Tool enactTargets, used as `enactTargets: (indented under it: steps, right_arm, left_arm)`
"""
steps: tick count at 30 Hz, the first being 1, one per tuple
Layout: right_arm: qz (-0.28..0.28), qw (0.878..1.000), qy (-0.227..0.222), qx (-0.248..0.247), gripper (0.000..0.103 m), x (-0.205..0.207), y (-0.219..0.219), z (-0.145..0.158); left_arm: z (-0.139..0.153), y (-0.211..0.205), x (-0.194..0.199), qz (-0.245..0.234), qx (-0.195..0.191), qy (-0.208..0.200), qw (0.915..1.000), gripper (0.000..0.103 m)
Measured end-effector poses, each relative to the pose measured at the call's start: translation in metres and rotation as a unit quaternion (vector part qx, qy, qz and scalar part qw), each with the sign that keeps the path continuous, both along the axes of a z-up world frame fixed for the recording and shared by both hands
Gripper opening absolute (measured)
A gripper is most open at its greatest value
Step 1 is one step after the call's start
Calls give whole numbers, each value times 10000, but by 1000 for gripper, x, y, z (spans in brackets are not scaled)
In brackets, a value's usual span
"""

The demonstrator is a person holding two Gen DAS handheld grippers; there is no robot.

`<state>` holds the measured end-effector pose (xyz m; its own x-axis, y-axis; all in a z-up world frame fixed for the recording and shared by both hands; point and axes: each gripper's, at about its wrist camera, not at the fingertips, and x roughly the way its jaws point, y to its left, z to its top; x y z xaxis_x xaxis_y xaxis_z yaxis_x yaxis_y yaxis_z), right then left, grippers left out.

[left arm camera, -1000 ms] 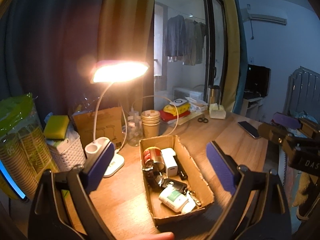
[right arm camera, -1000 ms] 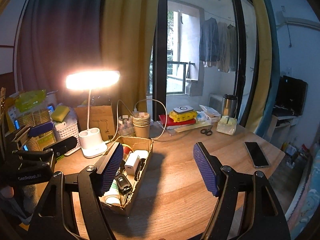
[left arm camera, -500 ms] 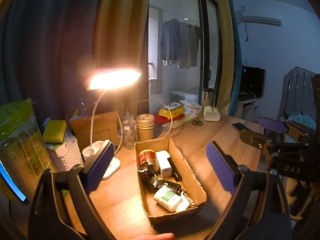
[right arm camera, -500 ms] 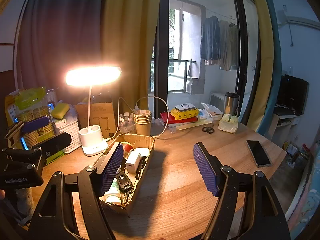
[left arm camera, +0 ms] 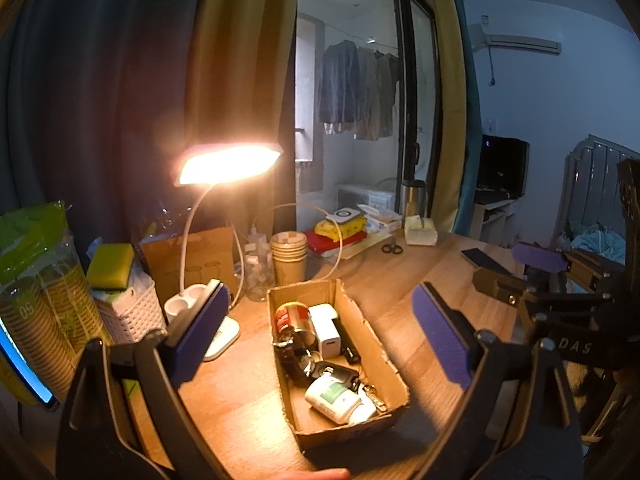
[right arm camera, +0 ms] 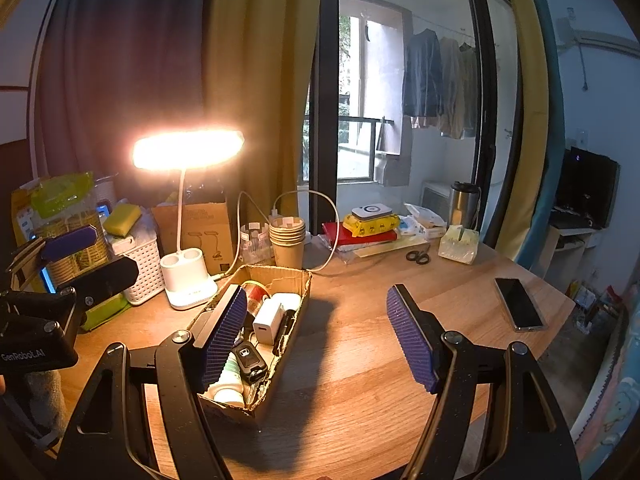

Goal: Organize rigid objects

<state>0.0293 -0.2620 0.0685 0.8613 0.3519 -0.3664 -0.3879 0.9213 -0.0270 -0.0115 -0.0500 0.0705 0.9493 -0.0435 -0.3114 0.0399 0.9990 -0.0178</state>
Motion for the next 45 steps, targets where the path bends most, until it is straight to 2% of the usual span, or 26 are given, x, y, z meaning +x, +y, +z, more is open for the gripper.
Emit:
enactTargets:
  steps: [45]
  right_arm:
    - [2,10000,36,-25,75,-1,-1,1]
  left_arm:
    - [2,-9,-3,-101,58,89,9999,94]
